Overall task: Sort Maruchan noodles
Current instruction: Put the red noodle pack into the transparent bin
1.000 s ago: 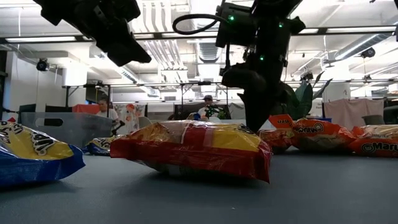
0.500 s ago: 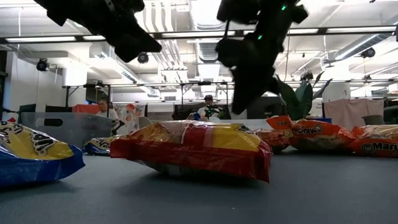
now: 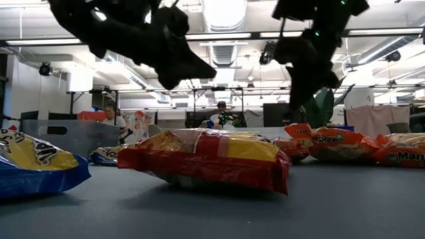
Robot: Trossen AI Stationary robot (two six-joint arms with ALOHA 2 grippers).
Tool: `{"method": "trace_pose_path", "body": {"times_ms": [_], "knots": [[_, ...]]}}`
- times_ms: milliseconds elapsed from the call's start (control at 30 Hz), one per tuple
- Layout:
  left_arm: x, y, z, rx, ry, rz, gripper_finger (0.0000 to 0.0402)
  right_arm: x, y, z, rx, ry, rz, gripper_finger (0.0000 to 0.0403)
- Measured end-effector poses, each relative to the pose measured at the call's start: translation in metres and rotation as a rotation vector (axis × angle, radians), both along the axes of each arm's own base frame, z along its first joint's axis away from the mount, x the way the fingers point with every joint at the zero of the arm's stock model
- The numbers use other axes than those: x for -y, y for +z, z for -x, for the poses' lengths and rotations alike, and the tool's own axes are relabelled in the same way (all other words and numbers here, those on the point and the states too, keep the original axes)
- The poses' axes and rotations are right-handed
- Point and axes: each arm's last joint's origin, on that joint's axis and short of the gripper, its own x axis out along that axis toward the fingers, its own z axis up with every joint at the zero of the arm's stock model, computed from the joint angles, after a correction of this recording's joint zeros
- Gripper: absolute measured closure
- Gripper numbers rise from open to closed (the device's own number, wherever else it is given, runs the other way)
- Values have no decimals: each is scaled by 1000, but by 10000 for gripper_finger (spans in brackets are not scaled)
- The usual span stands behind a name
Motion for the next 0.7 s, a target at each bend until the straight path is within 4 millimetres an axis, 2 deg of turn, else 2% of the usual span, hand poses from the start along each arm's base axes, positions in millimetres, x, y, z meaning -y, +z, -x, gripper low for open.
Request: {"method": "trace_pose_path", "body": {"times_ms": [100,233,567,700], "knots": [[0,-9,-15,-10,-6,-18,402,6,-7,12,3,-37,-7,376],[0,-24,-32,-55,-18,-47,402,13,-16,19,47,-71,-18,376],[1,-56,-70,-125,-21,-52,402,26,-23,14,97,-104,-32,376],[1,-67,-75,-153,-23,-52,402,29,-24,15,93,-116,-31,376]]}}
